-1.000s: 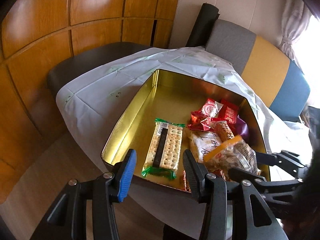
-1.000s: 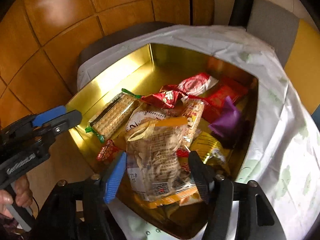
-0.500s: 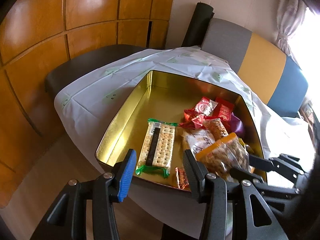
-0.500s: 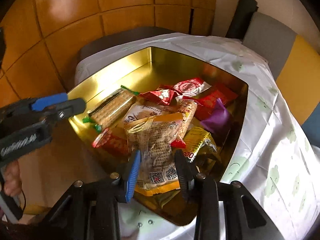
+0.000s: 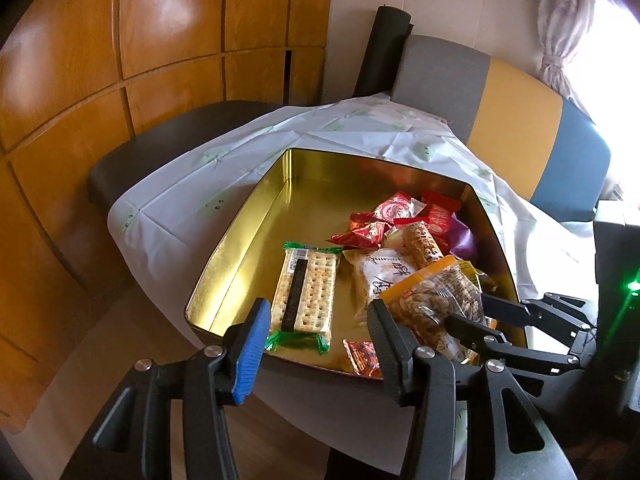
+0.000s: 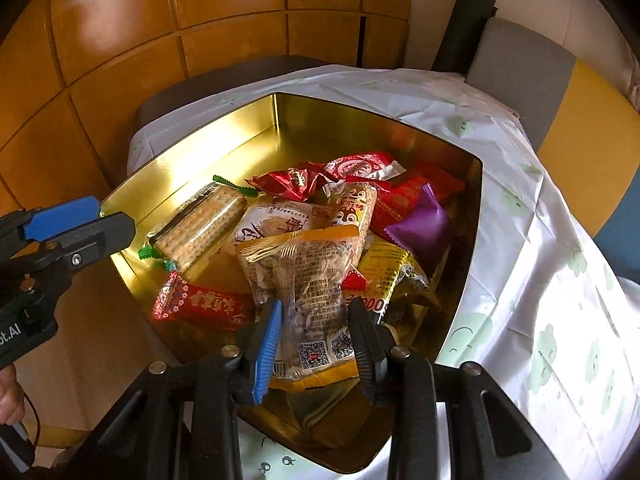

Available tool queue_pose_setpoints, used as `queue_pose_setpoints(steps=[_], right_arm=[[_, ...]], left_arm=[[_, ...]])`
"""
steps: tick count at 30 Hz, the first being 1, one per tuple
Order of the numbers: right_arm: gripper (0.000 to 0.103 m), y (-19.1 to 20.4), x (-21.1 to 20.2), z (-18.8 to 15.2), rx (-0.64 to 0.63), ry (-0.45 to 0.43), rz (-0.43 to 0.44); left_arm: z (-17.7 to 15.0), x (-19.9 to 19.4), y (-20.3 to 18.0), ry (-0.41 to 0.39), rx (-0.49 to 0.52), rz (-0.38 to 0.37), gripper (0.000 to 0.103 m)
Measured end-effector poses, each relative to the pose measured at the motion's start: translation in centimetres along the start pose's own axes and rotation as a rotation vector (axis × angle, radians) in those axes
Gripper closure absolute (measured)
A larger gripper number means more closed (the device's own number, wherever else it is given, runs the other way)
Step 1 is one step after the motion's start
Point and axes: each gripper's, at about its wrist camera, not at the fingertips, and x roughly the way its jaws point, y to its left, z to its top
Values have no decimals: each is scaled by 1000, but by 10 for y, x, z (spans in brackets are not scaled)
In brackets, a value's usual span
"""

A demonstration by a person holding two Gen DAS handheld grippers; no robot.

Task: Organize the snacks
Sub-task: 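Withdraw the open right tool from the box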

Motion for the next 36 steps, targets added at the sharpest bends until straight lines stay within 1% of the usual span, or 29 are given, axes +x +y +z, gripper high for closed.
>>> queue_pose_setpoints(steps=[3, 9, 18, 26, 28, 31, 36], right_arm=[[68, -1, 0, -1, 10, -3, 2], [68, -3, 2, -3, 37, -10, -7], [68, 2, 5, -5, 29, -17, -68], [68, 2, 3, -7, 39, -8, -86], [68, 2, 2, -7, 49, -8, -84], [67, -3, -3, -8, 81, -14, -56], [63, -10, -16, -12, 134, -42, -27]], left_arm=[[0, -2, -1, -3, 7, 9, 51], [-1, -7, -2, -9, 13, 5, 50], [-2, -17, -6, -30, 37, 7, 49], [-6, -27, -10, -52, 50, 11, 47], [-6, -29, -11, -59, 54, 11, 43], [-7, -33, -13, -72, 60, 10, 38], [-9, -38, -18, -98, 65, 16, 36]])
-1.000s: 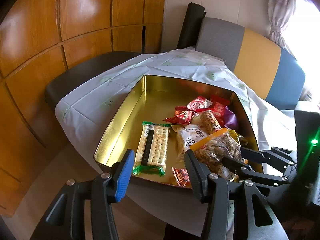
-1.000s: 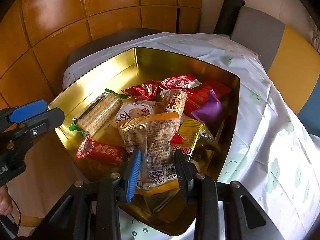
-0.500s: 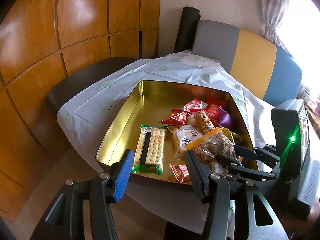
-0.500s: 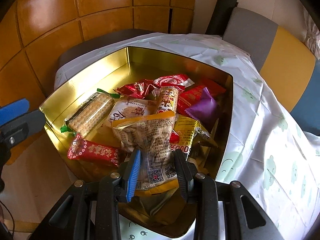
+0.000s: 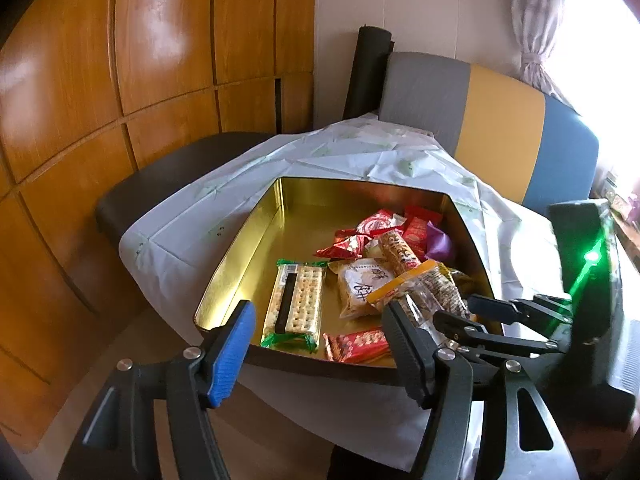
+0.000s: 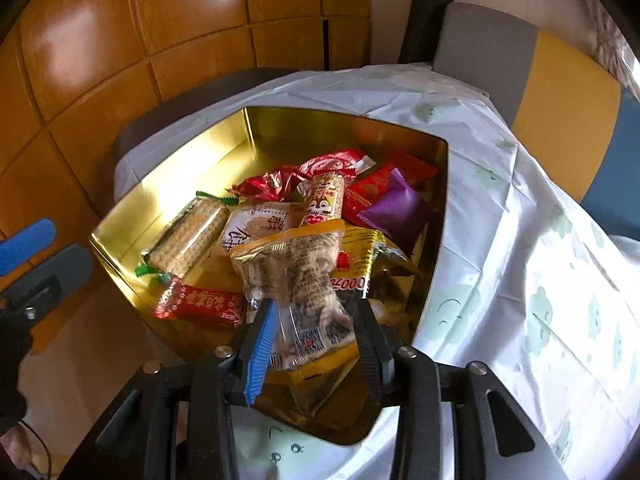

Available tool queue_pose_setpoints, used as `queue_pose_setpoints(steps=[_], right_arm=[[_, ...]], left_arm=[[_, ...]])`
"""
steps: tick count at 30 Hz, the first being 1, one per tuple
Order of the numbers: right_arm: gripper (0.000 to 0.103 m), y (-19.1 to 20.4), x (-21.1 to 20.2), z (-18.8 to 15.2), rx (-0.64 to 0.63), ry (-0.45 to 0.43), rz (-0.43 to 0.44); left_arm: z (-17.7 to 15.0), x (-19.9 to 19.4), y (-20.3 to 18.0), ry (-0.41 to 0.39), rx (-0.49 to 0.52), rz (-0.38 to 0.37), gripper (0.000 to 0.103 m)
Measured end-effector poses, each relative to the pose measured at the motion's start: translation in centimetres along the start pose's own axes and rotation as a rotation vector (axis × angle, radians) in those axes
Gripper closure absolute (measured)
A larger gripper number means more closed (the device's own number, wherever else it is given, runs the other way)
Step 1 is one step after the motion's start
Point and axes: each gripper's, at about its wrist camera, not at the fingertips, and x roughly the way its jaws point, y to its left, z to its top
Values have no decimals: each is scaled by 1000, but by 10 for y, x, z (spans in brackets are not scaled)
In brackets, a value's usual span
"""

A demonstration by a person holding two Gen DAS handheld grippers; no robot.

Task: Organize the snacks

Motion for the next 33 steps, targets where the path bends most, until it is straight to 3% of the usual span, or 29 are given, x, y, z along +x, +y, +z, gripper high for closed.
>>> queue_pose_setpoints(steps=[7, 14, 16, 33], right_arm=[[62, -15, -28, -16, 91, -84, -91], [61, -30, -59, -42, 185, -158, -174], [61, -33, -65, -47, 195, -168, -194], [61, -37, -72, -63, 221, -170, -192]], left_arm=[[-2, -5, -9, -24, 11, -7, 24], [-6, -12, -22, -49, 23, -14, 20], [-7, -13, -26, -53, 23, -14, 14], [-11, -18, -47, -58, 71, -29, 12]])
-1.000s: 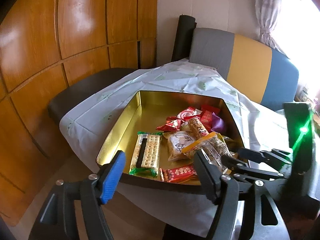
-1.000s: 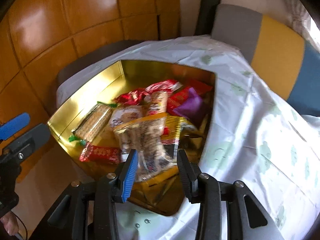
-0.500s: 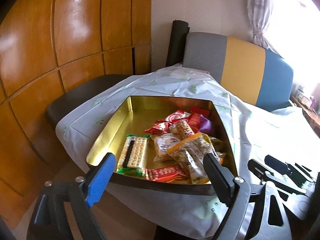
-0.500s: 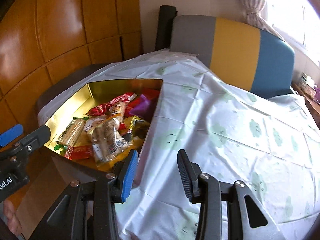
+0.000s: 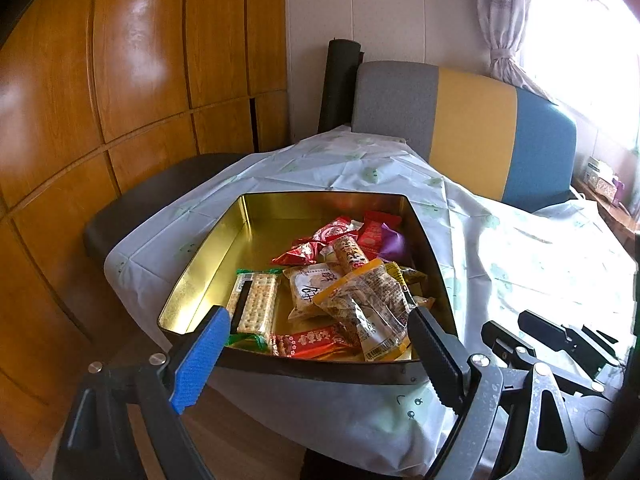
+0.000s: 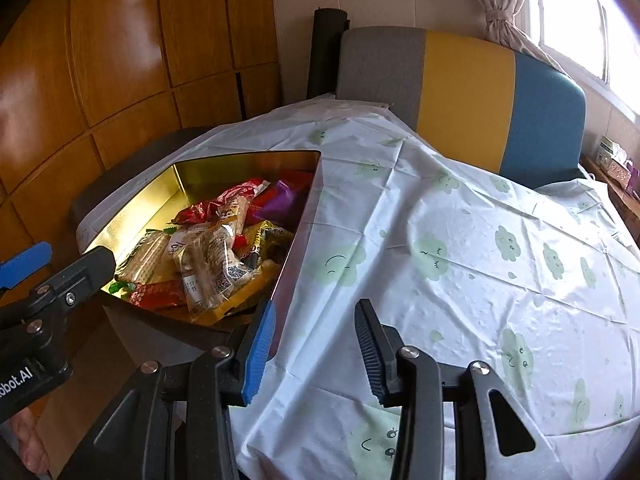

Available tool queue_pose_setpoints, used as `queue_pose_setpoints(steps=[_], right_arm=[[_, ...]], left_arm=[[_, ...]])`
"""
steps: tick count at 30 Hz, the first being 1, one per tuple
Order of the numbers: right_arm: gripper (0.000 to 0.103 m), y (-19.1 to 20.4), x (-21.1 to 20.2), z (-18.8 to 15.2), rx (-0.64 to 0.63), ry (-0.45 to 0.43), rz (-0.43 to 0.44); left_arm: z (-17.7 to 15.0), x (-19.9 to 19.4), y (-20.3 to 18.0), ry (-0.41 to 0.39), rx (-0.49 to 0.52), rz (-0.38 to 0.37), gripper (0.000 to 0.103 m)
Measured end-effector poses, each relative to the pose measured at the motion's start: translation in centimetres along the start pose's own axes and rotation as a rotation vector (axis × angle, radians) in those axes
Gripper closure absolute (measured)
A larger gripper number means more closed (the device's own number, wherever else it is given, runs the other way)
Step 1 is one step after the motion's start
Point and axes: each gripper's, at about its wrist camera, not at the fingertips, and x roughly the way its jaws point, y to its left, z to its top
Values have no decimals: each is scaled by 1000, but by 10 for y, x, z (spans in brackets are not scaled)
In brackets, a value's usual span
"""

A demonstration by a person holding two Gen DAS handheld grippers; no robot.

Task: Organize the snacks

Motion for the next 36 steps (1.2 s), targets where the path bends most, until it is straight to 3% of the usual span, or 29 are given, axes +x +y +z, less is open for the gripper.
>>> queue_pose_setpoints(steps=[36], right_arm=[[61, 6, 1, -6, -21, 15, 18]], left_arm=[[-2, -1, 4, 3, -11, 10, 10]])
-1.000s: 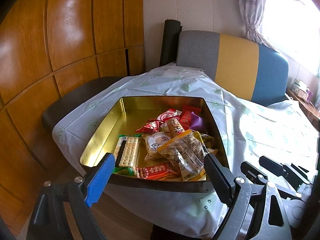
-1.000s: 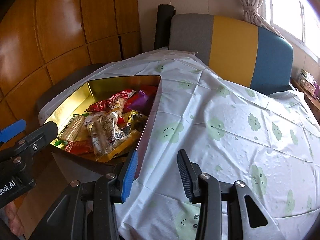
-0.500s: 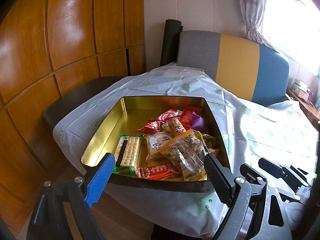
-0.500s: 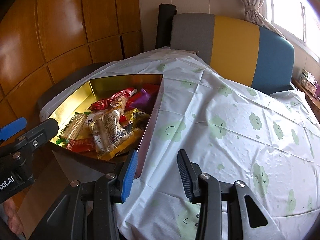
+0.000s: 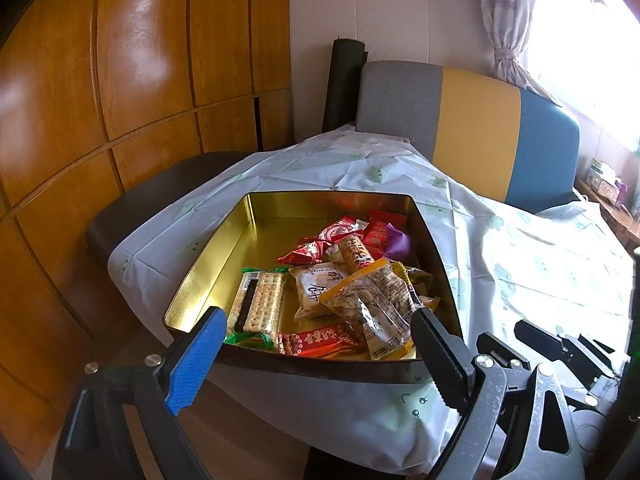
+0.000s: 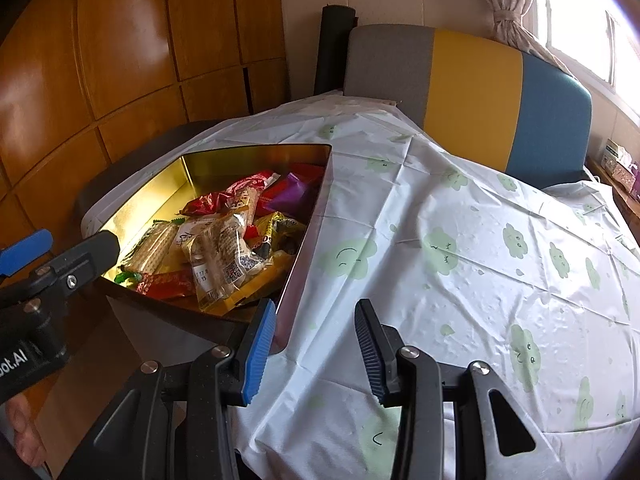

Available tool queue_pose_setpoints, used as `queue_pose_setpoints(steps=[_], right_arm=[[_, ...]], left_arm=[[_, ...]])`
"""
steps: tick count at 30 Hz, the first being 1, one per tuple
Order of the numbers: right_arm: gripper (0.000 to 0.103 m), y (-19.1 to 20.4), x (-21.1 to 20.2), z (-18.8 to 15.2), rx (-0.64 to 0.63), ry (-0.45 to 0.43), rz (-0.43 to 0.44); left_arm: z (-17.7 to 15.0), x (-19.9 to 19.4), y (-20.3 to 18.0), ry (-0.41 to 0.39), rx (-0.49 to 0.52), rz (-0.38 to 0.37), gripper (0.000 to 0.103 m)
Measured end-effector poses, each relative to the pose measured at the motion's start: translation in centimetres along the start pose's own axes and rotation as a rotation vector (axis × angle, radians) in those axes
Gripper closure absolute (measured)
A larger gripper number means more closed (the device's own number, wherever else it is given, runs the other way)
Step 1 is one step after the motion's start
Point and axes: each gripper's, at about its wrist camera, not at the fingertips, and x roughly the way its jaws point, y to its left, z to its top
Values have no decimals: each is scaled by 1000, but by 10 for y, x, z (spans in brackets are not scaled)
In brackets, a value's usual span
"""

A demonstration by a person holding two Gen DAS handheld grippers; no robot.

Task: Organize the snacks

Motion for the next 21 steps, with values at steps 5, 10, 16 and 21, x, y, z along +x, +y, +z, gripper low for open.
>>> queue_pose_setpoints(steps=[5, 10, 16, 21], right_arm=[[61, 0, -1, -1, 3, -4, 1], [61, 0, 0, 0, 3, -3, 1], [61, 0, -1, -1, 4, -5, 0], [61, -6, -2, 1, 13, -8, 2]], left_arm=[[0, 0, 2, 0, -5, 7, 10], [0, 1, 1, 3, -5, 3, 10], [1, 0, 4, -2, -23, -11, 10], [2, 0, 4, -9, -24, -30, 12]])
